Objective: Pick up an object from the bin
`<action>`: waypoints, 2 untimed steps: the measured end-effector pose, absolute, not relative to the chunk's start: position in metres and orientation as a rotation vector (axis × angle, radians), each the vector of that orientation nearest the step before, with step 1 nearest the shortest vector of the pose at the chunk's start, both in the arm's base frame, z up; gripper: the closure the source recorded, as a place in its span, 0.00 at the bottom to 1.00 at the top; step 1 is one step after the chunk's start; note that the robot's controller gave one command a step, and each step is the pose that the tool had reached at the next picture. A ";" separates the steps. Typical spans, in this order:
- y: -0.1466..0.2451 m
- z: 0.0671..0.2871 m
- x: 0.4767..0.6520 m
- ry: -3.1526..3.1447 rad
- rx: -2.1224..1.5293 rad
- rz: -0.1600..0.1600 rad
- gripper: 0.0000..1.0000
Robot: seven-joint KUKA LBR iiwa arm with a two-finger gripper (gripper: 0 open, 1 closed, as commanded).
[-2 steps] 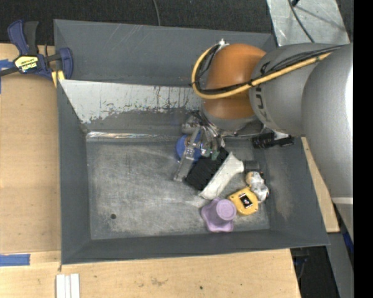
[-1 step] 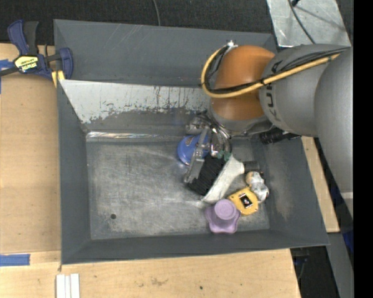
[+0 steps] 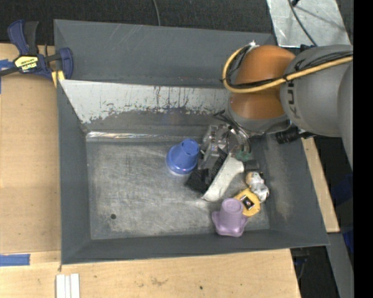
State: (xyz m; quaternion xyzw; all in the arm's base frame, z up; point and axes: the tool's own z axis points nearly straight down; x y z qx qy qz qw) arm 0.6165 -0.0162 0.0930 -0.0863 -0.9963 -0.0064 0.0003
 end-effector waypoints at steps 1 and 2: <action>-0.016 0.093 0.616 -3.129 -0.271 -0.020 1.00; -0.025 0.140 0.604 -3.125 -0.247 -0.015 1.00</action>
Offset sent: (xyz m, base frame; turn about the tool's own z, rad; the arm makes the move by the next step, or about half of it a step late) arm -0.0349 -0.0364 0.1677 -0.0363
